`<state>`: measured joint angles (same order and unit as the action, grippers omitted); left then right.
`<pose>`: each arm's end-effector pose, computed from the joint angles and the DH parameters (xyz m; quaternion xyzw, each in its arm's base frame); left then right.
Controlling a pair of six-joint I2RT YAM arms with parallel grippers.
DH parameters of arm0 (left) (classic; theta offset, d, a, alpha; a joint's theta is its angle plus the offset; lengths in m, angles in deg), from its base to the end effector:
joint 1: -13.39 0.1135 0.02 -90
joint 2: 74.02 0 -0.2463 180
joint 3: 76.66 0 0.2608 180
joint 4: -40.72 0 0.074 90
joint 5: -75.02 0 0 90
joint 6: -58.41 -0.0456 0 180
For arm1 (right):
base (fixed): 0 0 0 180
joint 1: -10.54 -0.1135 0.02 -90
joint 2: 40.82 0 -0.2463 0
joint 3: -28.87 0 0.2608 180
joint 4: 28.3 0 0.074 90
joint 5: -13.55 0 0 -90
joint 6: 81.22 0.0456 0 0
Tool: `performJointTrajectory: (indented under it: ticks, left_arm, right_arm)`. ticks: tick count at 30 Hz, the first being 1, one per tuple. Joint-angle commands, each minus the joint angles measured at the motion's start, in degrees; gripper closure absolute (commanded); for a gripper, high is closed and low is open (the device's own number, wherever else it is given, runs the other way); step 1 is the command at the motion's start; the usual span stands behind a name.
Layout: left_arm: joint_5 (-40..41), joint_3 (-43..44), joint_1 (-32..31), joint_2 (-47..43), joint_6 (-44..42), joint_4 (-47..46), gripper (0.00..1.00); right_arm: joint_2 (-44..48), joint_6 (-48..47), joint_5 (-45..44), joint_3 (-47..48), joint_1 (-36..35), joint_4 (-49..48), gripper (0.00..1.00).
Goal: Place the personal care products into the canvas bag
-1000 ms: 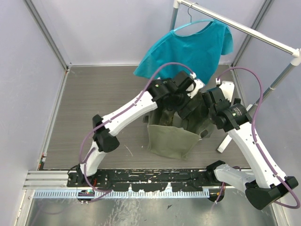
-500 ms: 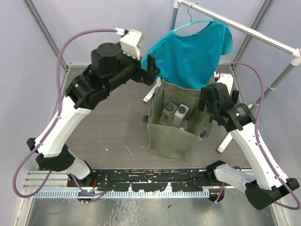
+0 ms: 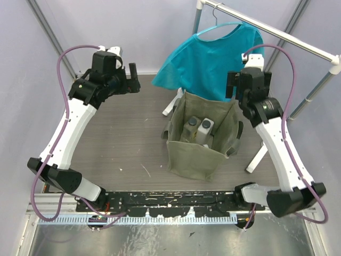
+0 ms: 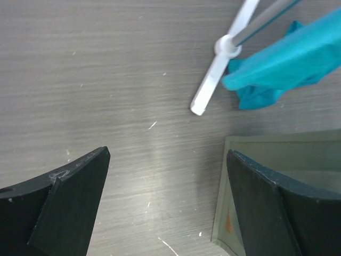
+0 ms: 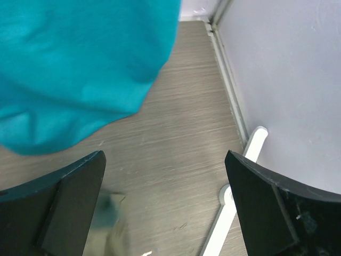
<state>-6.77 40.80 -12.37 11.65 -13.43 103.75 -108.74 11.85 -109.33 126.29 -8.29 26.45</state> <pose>0.2955 -0.1354 0.4347 0.0226 0.8696 -0.1251 0.4772 0.2503 0.0592 0.4223 0.0391 0.8232 -0.1371 0.5496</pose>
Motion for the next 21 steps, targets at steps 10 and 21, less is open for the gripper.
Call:
performJointTrajectory:
  ticks: [10, 21]
  left_arm:
    - [5.13, 3.16, 7.36, 6.79, 7.95, 12.01, 0.02]
    - [13.56, 7.2, 7.38, 10.32, 9.8, 18.33, 0.02]
  right_arm:
    - [-6.08, -4.35, 14.61, -8.67, 23.23, -15.25, 0.0]
    - [-4.51, -3.87, 13.2, -14.52, 24.23, -16.33, 0.0]
